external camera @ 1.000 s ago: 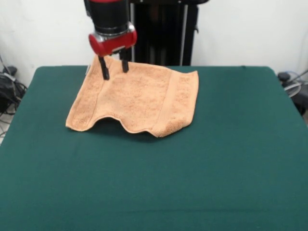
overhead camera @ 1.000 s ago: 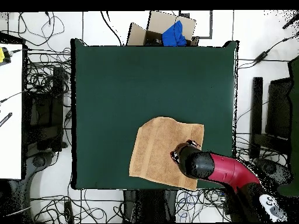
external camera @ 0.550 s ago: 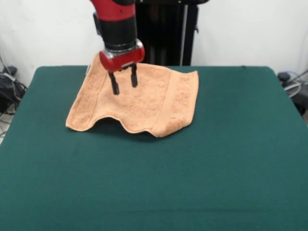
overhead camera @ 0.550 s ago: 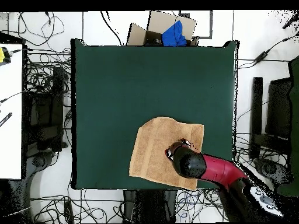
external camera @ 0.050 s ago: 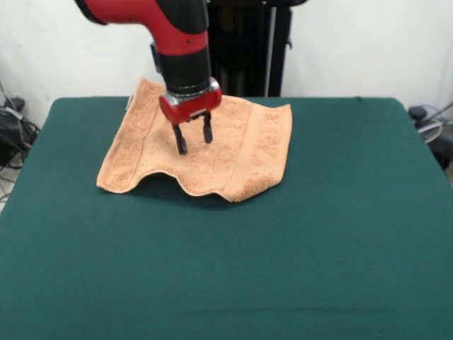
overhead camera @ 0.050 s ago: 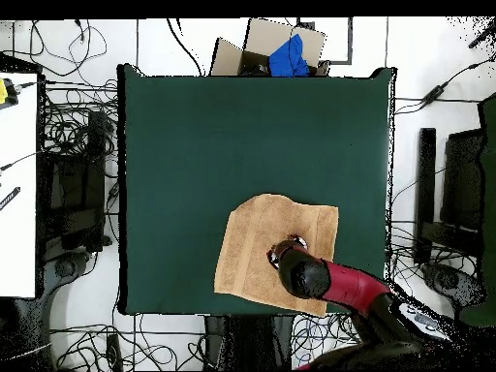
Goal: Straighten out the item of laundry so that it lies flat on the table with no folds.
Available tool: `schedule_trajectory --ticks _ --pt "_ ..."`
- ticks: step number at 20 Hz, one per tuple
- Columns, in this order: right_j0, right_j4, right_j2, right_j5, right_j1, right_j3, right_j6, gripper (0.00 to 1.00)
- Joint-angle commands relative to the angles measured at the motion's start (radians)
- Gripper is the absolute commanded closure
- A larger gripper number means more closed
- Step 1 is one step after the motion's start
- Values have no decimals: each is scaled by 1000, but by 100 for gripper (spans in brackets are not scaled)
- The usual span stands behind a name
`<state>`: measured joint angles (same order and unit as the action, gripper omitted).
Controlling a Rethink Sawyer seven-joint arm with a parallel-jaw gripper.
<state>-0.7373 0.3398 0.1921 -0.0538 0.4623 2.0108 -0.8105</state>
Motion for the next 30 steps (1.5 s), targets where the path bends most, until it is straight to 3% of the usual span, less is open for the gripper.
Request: schedule_trajectory --ticks 1,9,19,23,30 --pt "4 23 11 96 -132 -144 -197 0" --pt "-38 77 61 120 -193 -241 -144 0" --pt "-54 77 122 212 -391 -326 -209 0" --pt "-2 10 106 273 -458 -353 -280 0" --pt "120 -154 32 274 -439 -327 -376 0"
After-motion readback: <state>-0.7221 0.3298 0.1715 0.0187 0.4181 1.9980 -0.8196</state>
